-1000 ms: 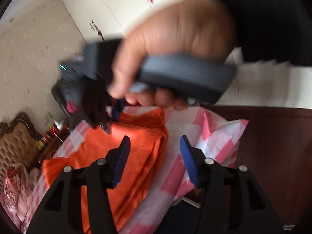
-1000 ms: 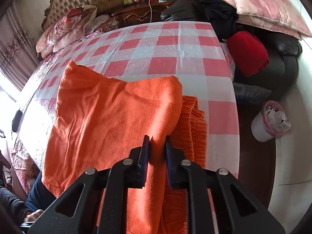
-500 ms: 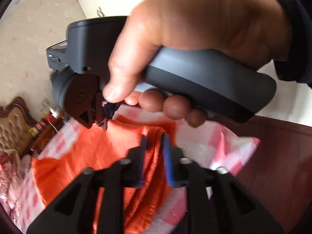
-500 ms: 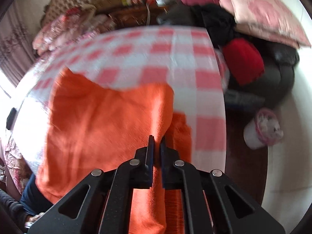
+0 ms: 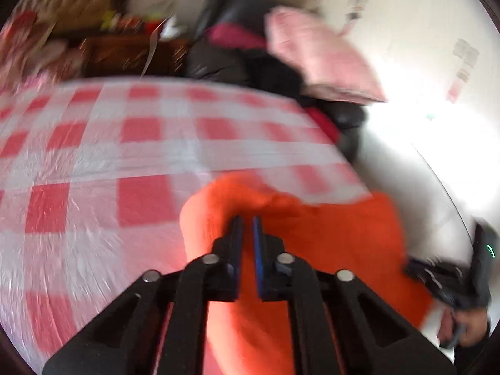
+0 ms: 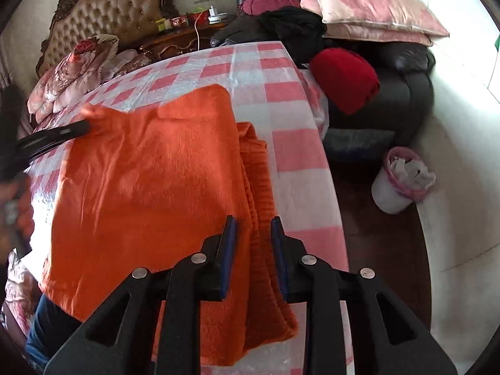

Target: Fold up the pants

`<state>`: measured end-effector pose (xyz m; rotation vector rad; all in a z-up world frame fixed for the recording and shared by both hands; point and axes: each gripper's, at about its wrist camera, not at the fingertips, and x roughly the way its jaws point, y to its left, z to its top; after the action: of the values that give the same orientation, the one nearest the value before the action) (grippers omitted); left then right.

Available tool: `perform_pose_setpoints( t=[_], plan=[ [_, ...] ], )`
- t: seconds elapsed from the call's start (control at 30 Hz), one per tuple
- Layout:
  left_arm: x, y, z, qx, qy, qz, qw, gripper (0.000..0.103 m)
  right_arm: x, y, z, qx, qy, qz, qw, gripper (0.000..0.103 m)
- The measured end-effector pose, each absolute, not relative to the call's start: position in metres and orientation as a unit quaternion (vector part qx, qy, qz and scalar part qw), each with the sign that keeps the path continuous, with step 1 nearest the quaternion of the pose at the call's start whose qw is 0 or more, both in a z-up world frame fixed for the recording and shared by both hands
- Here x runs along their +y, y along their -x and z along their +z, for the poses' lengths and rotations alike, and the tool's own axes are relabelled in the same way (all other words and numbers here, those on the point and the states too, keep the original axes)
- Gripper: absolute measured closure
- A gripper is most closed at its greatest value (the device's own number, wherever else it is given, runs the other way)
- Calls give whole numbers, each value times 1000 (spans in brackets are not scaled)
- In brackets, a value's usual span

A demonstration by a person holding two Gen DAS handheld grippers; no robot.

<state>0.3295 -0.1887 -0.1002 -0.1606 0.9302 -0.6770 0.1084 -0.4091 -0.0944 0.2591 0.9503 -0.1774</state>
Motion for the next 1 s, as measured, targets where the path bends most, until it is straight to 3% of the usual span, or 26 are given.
perform_pose_setpoints(
  t=[0.07, 0.2, 0.27, 0.3, 0.43, 0.5, 0.57, 0.63, 0.67, 0.7, 0.73, 0.9, 1.0],
  plan=[
    [-186, -355, -118, 481, 105, -321, 809, 101, -411, -109, -97, 456, -131, -86, 876, 77],
    [-183, -350, -96, 453, 92, -334, 821, 96, -408, -113, -98, 458, -115, -89, 877, 78],
    [-168, -335, -73, 410, 105, -320, 848, 67, -408, -114, -98, 458, -111, -90, 877, 78],
    [-161, -323, -65, 394, 110, -316, 856, 62, -408, -114, -98, 458, -112, -91, 877, 78],
    [-165, -261, -61, 379, 65, -339, 858, 62, -405, -112, -98, 453, -110, -99, 879, 77],
    [-183, -248, -92, 428, -2, -312, 848, 62, -404, -114, -98, 454, -110, -103, 878, 77],
    [-182, -245, -102, 433, -3, -297, 851, 64, -406, -113, -94, 455, -123, -104, 876, 77],
    [-171, -229, -85, 403, 17, -299, 865, 58, -408, -103, -83, 443, -137, -99, 880, 76],
    [-164, -218, -77, 392, 27, -303, 868, 44, -408, -97, -79, 435, -142, -99, 884, 73],
    [-157, -207, -70, 389, 35, -296, 872, 39, -410, -88, -72, 425, -148, -109, 886, 54],
    [-152, -197, -68, 397, 41, -287, 871, 39, -414, -78, -69, 418, -157, -129, 885, 37],
    [-135, -158, -88, 485, 102, -313, 810, 41, -406, -70, -91, 449, -186, -100, 868, 35],
    [-141, -142, -104, 508, 75, -301, 804, 53, -403, -66, -105, 455, -213, -91, 860, 41]
  ],
)
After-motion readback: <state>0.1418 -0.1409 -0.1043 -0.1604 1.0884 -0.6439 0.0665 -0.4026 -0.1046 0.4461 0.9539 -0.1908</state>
